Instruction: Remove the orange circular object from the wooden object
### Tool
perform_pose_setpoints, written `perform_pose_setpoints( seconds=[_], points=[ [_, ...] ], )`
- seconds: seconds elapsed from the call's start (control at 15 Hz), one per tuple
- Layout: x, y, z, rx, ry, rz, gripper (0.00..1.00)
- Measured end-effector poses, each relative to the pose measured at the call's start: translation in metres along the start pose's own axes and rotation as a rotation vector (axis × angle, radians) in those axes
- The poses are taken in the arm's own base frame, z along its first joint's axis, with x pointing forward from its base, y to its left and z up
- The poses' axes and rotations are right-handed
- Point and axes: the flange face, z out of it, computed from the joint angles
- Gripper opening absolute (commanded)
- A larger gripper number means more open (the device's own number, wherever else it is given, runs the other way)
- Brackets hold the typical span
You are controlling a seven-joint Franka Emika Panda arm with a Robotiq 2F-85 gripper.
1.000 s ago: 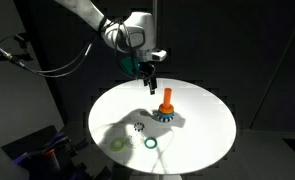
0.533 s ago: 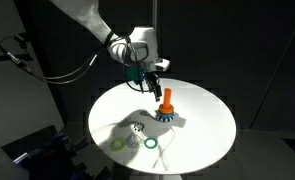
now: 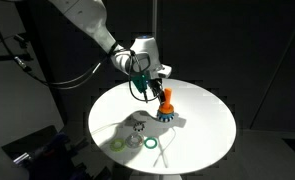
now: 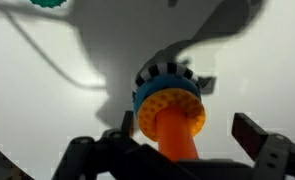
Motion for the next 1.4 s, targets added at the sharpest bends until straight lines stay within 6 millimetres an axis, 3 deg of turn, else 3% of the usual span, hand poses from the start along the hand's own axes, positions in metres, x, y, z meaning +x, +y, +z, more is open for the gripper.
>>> perform_pose_setpoints(
  seconds=[0.6,1.4],
  points=[
    [0.008,0.005,0.031,-0.018,0.034,0.013,1.0],
    [0.009,-0.007,0.058,-0.034,0.035,-0.005,1.0]
  ],
)
